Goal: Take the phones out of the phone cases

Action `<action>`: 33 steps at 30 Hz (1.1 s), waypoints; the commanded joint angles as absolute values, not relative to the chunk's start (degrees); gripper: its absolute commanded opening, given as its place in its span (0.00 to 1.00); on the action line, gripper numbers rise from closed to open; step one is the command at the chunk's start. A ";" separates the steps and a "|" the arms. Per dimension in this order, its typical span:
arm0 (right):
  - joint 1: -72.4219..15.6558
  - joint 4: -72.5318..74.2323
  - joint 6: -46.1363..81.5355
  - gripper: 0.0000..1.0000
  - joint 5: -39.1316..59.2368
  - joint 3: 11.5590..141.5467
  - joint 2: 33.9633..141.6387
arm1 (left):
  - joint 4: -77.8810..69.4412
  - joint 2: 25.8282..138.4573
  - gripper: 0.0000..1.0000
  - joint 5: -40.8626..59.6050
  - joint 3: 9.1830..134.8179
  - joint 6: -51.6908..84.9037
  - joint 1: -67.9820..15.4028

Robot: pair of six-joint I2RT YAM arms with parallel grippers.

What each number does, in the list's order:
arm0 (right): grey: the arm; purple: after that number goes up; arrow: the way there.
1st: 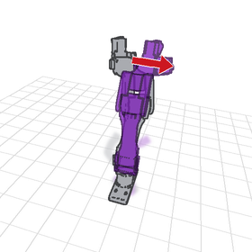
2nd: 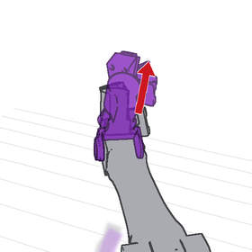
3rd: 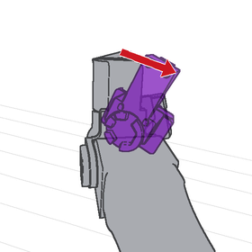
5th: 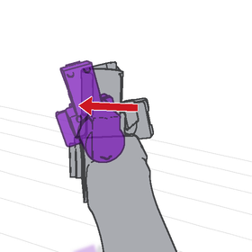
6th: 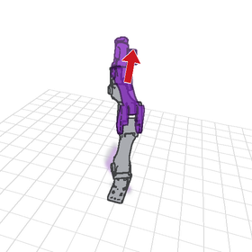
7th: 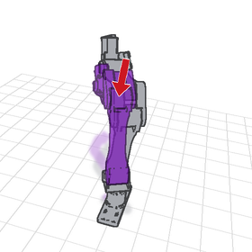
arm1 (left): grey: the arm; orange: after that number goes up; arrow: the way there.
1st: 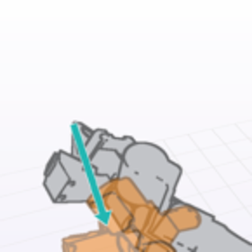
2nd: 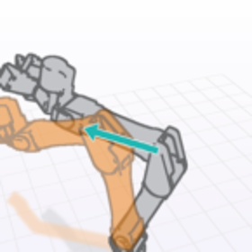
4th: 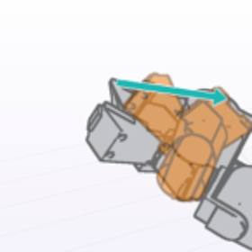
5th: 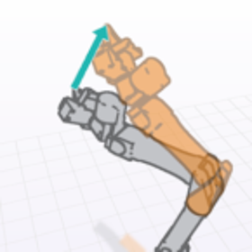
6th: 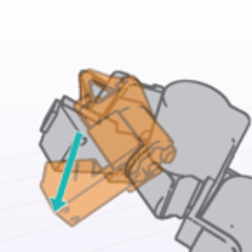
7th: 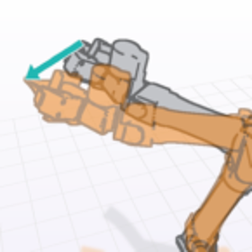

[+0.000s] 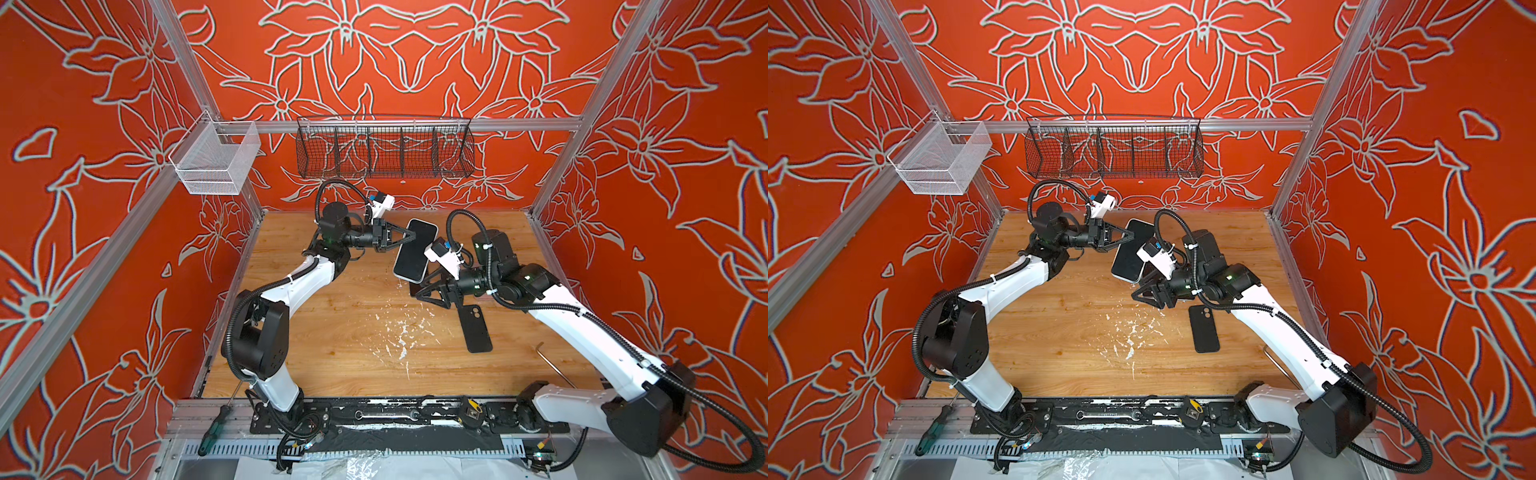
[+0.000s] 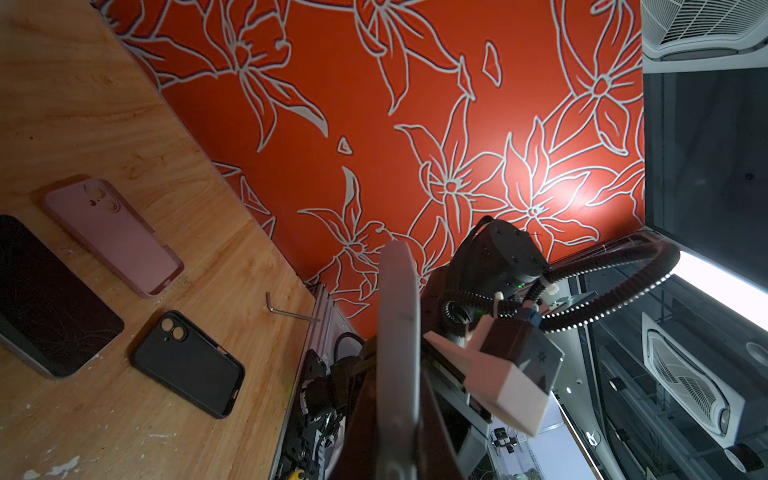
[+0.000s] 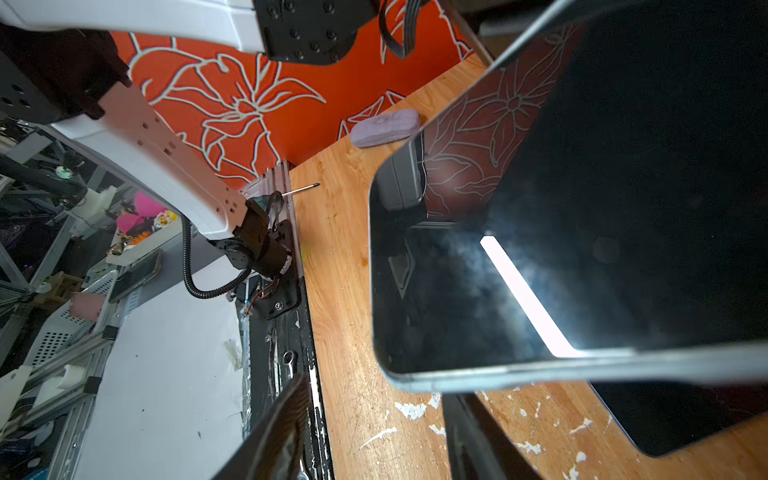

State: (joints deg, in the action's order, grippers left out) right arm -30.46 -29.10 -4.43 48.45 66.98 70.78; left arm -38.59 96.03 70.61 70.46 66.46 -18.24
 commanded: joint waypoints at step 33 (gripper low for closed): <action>-30.21 -22.07 -2.90 0.13 49.99 66.13 70.04 | -13.52 86.76 0.00 62.40 75.25 51.22 -20.27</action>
State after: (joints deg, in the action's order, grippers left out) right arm -30.46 -26.28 -1.93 49.41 66.81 71.64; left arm -22.87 90.28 64.97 72.42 58.98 -19.05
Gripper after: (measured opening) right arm 0.128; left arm 0.096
